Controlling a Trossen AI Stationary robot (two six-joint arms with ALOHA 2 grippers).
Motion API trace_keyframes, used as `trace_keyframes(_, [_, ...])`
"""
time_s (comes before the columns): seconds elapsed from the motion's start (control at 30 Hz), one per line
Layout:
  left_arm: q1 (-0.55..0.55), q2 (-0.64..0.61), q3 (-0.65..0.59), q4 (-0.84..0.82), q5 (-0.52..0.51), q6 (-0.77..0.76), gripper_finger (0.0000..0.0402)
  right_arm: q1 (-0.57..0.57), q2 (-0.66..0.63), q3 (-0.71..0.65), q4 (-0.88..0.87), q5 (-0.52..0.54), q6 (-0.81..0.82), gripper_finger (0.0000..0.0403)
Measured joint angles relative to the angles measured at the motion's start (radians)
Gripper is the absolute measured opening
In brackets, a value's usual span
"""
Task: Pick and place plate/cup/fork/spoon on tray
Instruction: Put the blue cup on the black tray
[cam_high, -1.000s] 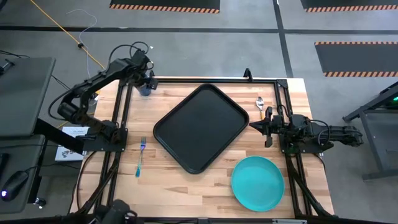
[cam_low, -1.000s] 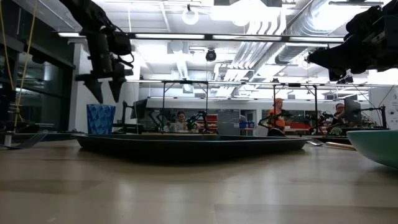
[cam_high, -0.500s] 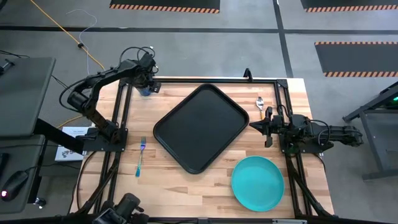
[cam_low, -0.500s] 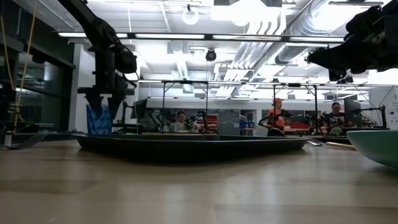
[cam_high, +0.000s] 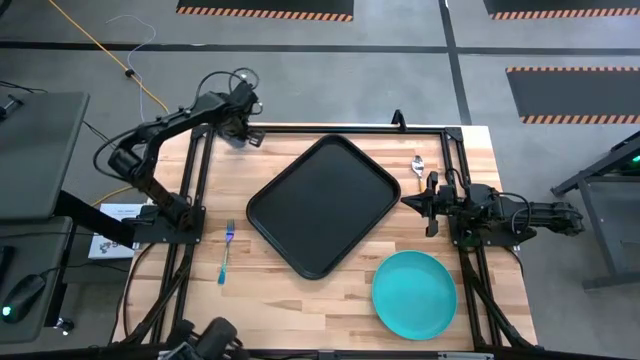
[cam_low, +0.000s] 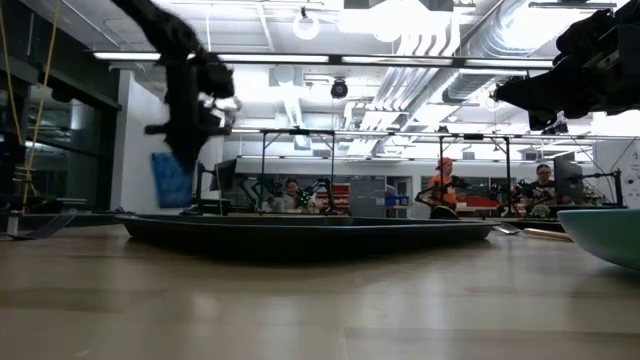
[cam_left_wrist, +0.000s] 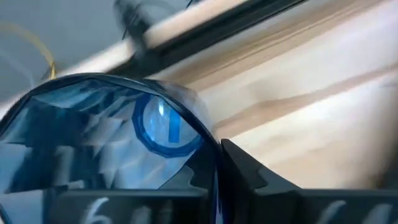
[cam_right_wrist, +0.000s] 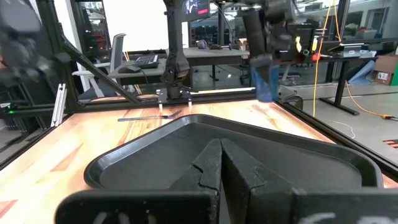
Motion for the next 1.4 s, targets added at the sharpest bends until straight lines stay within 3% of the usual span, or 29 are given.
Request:
trace_keyframes(0.33, [-0.342, 0.047, 0.403, -0.086, 0.008, 0.016, 0.0003, 0.0, 0.0, 0.0, 0.0, 0.0, 0.0, 0.0])
trace_keyframes(0.67, [-0.64, 0.394, 0.84, -0.217, 0.028, 0.022, 0.0001, 0.0, 0.0, 0.0, 0.0, 0.0, 0.0, 0.0])
trace_keyframes(0.93, [-0.655, 0.654, 1.036, -0.301, 0.017, 0.128, 0.0001, 0.0, 0.0, 0.0, 0.0, 0.0, 0.0, 0.0])
trace_keyframes(1.27, [-0.579, 0.757, 1.043, -0.284, -0.026, 0.129, 0.0001, 0.0, 0.0, 0.0, 0.0, 0.0, 0.0, 0.0])
trace_keyframes(1.4, [-0.543, 0.762, 1.03, -0.268, 0.019, 0.145, 0.0001, 0.0, 0.0, 0.0, 0.0, 0.0, 0.0, 0.0])
